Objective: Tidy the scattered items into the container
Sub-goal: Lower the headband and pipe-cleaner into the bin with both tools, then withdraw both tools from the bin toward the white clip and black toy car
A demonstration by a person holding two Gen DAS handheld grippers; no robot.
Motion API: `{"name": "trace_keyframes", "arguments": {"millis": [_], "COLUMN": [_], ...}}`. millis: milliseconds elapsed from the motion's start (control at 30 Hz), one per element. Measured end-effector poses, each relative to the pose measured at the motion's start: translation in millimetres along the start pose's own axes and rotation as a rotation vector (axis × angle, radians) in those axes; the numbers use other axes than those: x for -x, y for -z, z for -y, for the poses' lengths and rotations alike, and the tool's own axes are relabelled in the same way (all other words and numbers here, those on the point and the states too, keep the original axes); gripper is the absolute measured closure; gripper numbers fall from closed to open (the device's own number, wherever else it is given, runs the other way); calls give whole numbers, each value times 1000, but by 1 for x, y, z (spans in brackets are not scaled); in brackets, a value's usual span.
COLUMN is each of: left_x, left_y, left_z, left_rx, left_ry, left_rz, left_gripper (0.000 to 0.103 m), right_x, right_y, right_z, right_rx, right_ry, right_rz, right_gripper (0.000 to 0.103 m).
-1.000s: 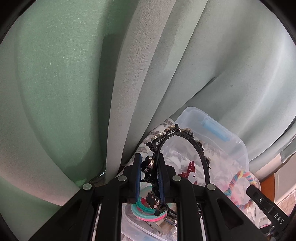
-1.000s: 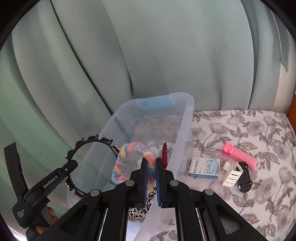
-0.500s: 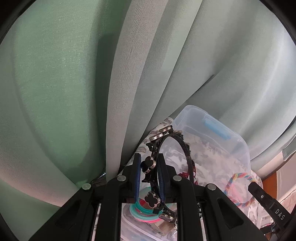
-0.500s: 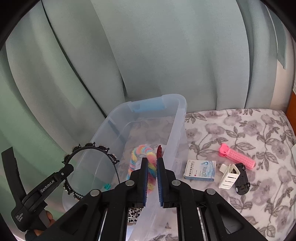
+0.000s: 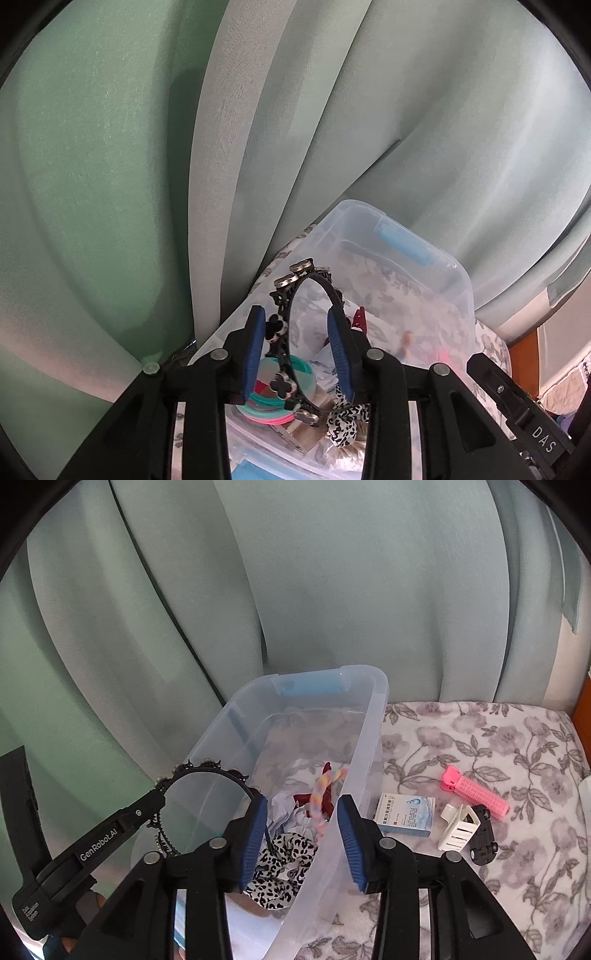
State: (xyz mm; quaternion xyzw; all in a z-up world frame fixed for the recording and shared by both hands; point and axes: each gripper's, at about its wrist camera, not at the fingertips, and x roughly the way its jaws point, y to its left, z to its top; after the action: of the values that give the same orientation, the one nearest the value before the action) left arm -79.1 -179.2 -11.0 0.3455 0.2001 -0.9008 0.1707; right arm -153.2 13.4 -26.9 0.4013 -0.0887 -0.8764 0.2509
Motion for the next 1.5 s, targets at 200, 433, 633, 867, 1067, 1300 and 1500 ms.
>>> {"name": "trace_keyframes", "arguments": {"millis": [200,433,633,867,1067,1300,1500], "left_x": [0,19,38,69,79,100,84], "left_y": [3,6,11,19,30,55,79], "left_z": [19,21,33,63,105,146,186], "left_rx": [-16,-19,-44,-115,-201,-294,-348], "left_ry": [25,27,32,63,91,116,163], "left_rz": [-6,1,23,71,92,67,2], "left_gripper": [54,52,51,47,47,47,47], "right_x": [14,38,62,97,135,173,196], "right_y": [3,9,18,27,38,55,73], "right_z": [-4,6,17,34,64,117,164], "right_rx": [9,-26,-57,-86,-153,-270,-356], "right_ry": [-9,-1,1,2,18,46,73], "right_rz": [8,33,61,115,184,254,282], "right_gripper": [52,51,51,48,44,42,42]}}
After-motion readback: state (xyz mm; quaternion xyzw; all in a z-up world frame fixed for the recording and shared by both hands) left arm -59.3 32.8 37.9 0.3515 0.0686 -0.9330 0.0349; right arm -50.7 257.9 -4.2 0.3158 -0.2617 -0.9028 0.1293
